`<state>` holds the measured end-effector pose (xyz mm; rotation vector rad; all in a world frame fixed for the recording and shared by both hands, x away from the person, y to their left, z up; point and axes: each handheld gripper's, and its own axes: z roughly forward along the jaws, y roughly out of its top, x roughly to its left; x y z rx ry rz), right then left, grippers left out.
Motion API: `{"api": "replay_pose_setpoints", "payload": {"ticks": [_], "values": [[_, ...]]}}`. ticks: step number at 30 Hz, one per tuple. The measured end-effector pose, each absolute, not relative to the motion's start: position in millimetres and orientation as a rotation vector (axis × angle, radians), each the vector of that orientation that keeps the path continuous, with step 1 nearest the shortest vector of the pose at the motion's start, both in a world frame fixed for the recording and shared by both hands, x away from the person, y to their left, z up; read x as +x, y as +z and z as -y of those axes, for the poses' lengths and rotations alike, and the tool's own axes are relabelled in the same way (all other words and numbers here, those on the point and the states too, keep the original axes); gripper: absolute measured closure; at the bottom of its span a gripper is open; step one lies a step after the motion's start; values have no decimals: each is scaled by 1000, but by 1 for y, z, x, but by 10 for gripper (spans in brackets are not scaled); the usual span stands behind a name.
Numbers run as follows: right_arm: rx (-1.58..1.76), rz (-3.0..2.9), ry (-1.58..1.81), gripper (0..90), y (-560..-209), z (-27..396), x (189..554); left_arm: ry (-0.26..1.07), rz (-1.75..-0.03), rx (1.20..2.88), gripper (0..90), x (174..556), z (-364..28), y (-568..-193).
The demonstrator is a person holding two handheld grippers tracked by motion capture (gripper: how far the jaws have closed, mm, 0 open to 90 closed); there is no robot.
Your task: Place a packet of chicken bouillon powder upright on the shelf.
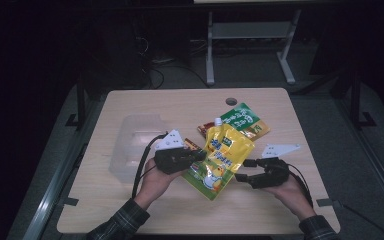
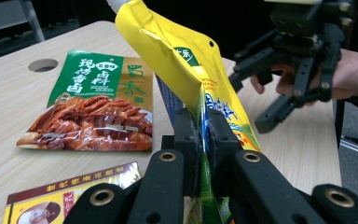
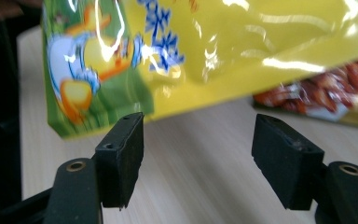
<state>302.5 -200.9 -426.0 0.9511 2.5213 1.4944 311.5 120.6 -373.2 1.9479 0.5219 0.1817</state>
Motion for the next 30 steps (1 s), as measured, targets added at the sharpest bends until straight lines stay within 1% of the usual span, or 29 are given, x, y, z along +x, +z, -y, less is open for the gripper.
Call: {"api": "replay_pose_setpoints", "payload": {"ticks": [5, 7, 8, 9, 11, 13, 15, 17, 19, 24, 28, 30], "values": [[922, -2500, 1612, 330, -421, 192, 319, 185, -536, 1940, 848, 308, -126, -374], [917, -2482, 1695, 347, -421, 187, 328, 196, -539, 1937, 848, 306, -126, -374], [926, -2483, 1720, 374, -421, 185, 331, 194, -540, 1935, 848, 307, -128, -374], [929, -2481, 1743, 408, -421, 184, 334, 185, -544, 1928, 848, 307, -129, -374], [920, -2461, 1801, 537, -419, 184, 337, 188, -549, 1930, 847, 307, -129, -375], [881, -2452, 1786, 618, -415, 181, 338, 198, -554, 1930, 847, 306, -130, -376], [853, -2441, 1784, 742, -412, 181, 338, 199, -556, 1930, 846, 306, -130, -376], [824, -2445, 1758, 838, -411, 180, 337, 198, -555, 1942, 845, 306, -129, -378], [789, -2455, 1723, 863, -409, 179, 335, 187, -557, 1944, 845, 307, -128, -380], [768, -2470, 1689, 882, -402, 184, 334, 181, -552, 1951, 821, 308, -125, -381], [743, -2449, 1719, 897, -394, 192, 332, 207, -556, 2021, 762, 308, -122, -387], [716, -2463, 1720, 900, -389, 195, 330, 201, -570, 2029, 696, 308, -120, -390]]}}
